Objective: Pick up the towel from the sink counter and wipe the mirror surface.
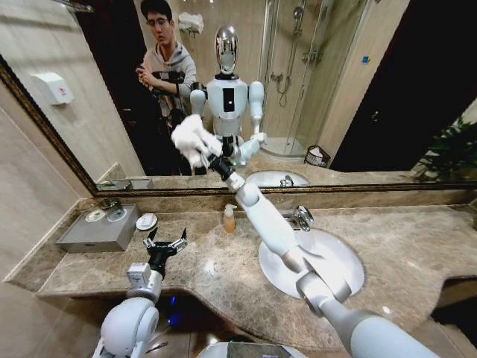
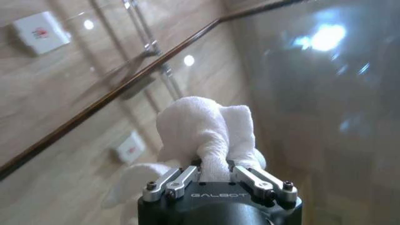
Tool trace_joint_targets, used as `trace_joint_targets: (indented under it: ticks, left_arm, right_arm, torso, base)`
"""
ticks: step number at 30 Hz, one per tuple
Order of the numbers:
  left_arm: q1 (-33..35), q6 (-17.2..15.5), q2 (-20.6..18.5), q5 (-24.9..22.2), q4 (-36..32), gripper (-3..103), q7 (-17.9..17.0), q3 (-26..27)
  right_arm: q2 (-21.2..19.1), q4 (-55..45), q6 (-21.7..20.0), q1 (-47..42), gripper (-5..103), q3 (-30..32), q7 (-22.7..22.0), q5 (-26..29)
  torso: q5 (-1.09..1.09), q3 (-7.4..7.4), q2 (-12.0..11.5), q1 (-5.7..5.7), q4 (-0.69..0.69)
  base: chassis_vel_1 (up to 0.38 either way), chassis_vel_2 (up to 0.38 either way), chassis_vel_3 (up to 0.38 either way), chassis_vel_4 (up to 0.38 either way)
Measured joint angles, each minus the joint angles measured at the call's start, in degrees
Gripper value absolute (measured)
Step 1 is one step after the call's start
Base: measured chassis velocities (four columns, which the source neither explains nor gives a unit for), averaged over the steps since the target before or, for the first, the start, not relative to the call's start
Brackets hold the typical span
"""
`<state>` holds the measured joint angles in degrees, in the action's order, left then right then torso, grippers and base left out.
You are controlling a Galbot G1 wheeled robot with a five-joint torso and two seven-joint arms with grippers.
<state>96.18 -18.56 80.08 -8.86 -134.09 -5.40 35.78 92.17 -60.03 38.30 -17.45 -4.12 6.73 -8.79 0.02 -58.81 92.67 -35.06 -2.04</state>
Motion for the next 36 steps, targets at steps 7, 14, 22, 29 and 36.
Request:
trace_joint_targets:
  ticks: [7,14,22,29,36]
  left_arm:
    - [0.00,0.00,0.00,0.00,0.00,100,0.00,0.00]
    - [0.00,0.00,0.00,0.00,0.00,100,0.00,0.00]
    - [0.01,0.00,-0.01,0.00,0.00,100,0.00,0.00]
    - [0.01,0.00,0.00,0.00,0.00,100,0.00,0.00]
    - [0.00,0.00,0.00,0.00,0.00,100,-0.01,0.01]
  right_arm:
    - [-0.04,2.35,1.24,-8.16,14,-2.90,4.44,-1.29]
    - [-0.04,-3.19,0.24,-10.00,14,0.52,0.78,0.17]
    - [-4.40,-22.50,-7.90,-13.53,14,3.01,-5.46,7.32]
    - [-11.40,-35.69,-14.77,-21.08,14,9.63,-10.10,13.05]
    - [-18.01,-41.80,-15.22,-34.03,14,16.14,-10.42,14.99]
  torso:
    - [-0.02,-0.03,-0.02,-0.03,-0.03]
    - [-0.02,-0.02,-0.02,-0.01,-0.01]
    - [-0.01,-0.01,-0.01,-0.01,-0.03]
    - [0.01,-0.01,-0.01,-0.01,-0.01]
    - [0.01,-0.02,-0.01,-0.01,-0.04]
  base:
    - [0.000,0.000,0.000,0.000]
    - [0.000,0.000,0.000,0.000]
    - [0.000,0.000,0.000,0.000]
    - [0.000,0.000,0.000,0.000]
    - [0.000,0.000,0.000,0.000]
